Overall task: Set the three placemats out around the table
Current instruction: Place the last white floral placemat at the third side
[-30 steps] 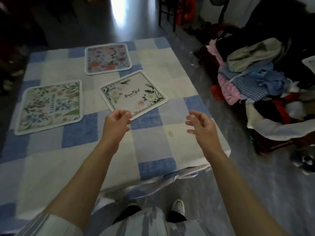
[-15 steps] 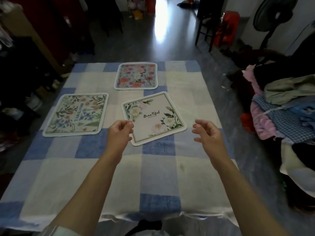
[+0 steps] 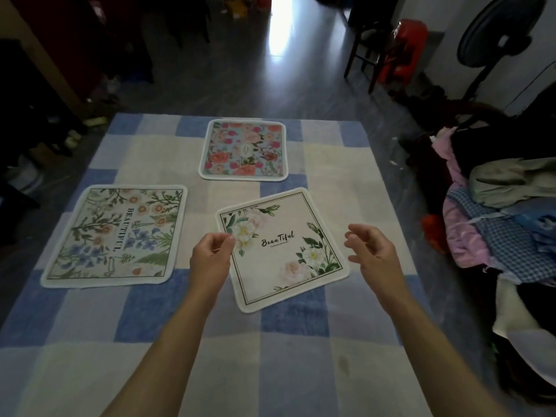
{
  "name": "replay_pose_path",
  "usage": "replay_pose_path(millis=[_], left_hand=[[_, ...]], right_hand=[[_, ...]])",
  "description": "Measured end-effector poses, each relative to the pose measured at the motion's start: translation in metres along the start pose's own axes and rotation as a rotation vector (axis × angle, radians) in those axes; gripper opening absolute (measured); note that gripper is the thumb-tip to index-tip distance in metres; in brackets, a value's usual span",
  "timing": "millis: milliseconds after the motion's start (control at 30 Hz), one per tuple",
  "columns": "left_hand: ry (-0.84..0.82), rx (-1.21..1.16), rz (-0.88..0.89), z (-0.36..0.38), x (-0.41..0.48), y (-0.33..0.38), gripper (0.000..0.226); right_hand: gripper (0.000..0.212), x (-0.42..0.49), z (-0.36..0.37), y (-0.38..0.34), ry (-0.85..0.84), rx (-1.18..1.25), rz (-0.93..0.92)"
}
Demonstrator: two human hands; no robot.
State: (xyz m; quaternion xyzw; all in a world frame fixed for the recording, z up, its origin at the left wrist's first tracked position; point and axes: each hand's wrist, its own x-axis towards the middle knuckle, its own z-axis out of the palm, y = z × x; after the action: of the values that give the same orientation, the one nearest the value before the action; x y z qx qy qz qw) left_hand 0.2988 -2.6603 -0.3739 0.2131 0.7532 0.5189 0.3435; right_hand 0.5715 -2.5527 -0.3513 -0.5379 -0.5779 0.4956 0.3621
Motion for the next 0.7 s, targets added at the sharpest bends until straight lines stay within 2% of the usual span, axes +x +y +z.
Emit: replay_pose_path(millis=[433, 700], left_hand=[[0.105, 0.059, -0.161, 0.023, 0.055, -0.041, 0.007], [0.212, 0.13, -0.239, 0.031, 0.068, -0.071, 0.004]], right_hand=[[0.02, 0.078, 0.022, 0.047, -0.054, -0.071, 0.169], [0.026, 0.107, 0.031, 0.084, -0.062, -0.26, 0.196]])
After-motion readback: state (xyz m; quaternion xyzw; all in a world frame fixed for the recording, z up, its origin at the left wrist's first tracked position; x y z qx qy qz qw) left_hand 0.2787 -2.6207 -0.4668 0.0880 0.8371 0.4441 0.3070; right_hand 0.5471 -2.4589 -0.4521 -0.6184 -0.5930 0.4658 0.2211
